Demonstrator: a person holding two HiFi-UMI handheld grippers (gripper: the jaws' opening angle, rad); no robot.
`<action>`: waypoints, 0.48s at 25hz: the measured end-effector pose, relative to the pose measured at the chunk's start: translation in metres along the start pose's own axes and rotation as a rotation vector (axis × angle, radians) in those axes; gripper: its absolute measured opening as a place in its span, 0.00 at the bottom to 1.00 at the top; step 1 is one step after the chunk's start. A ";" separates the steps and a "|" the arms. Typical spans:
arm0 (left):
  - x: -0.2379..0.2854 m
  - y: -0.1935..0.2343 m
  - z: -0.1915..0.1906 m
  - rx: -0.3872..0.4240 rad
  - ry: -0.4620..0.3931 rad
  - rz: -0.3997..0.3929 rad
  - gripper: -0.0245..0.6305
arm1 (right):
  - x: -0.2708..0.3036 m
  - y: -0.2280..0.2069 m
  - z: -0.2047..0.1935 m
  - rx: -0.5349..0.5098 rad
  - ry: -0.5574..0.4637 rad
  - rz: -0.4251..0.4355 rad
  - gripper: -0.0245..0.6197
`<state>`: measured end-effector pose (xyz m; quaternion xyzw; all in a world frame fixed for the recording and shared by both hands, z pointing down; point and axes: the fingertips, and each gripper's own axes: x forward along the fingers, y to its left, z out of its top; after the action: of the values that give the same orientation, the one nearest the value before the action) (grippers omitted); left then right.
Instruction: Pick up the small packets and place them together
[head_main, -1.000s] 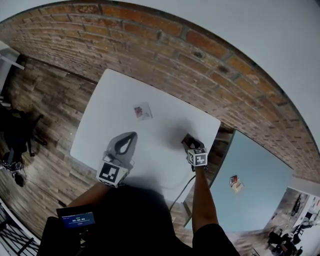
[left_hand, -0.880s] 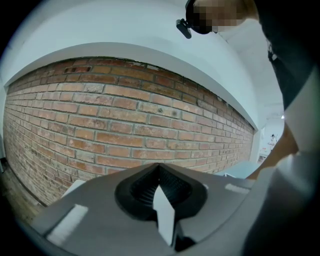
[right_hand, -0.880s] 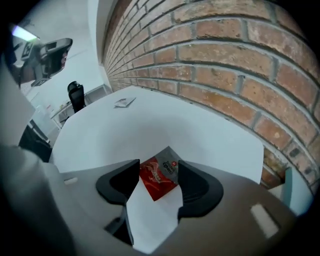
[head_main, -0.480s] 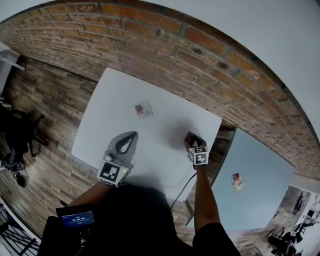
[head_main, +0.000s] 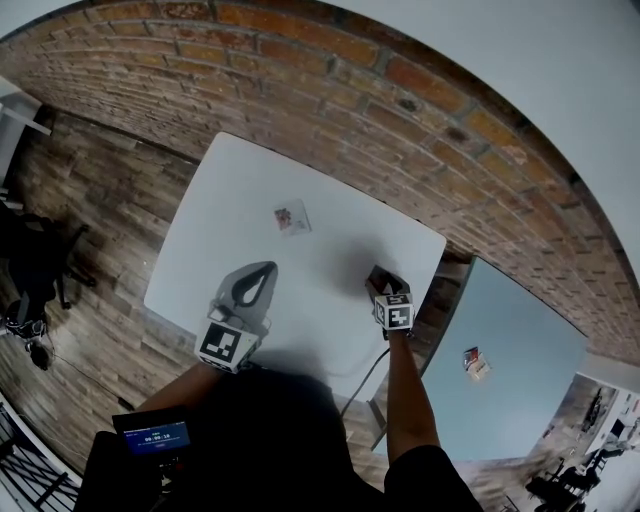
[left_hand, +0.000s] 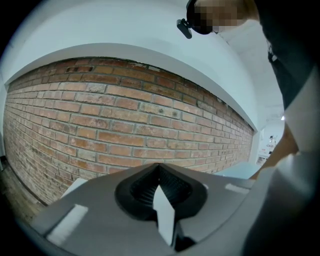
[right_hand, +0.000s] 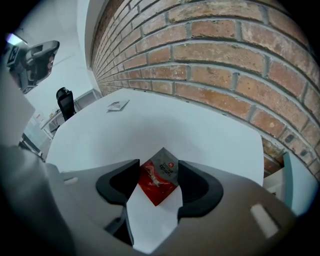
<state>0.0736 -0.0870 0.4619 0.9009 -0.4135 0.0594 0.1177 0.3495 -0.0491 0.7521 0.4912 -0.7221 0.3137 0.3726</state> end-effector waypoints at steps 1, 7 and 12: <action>0.000 0.000 -0.001 -0.006 -0.002 -0.001 0.04 | 0.001 0.008 0.001 -0.008 -0.003 0.010 0.42; -0.007 0.006 0.007 -0.011 -0.024 0.011 0.04 | 0.008 0.074 0.004 -0.048 -0.013 0.073 0.42; -0.018 0.011 0.004 -0.001 -0.020 0.009 0.04 | 0.013 0.132 0.007 -0.048 -0.024 0.116 0.42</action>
<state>0.0536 -0.0816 0.4556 0.8995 -0.4189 0.0505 0.1137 0.2200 -0.0190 0.7477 0.4432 -0.7610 0.3117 0.3568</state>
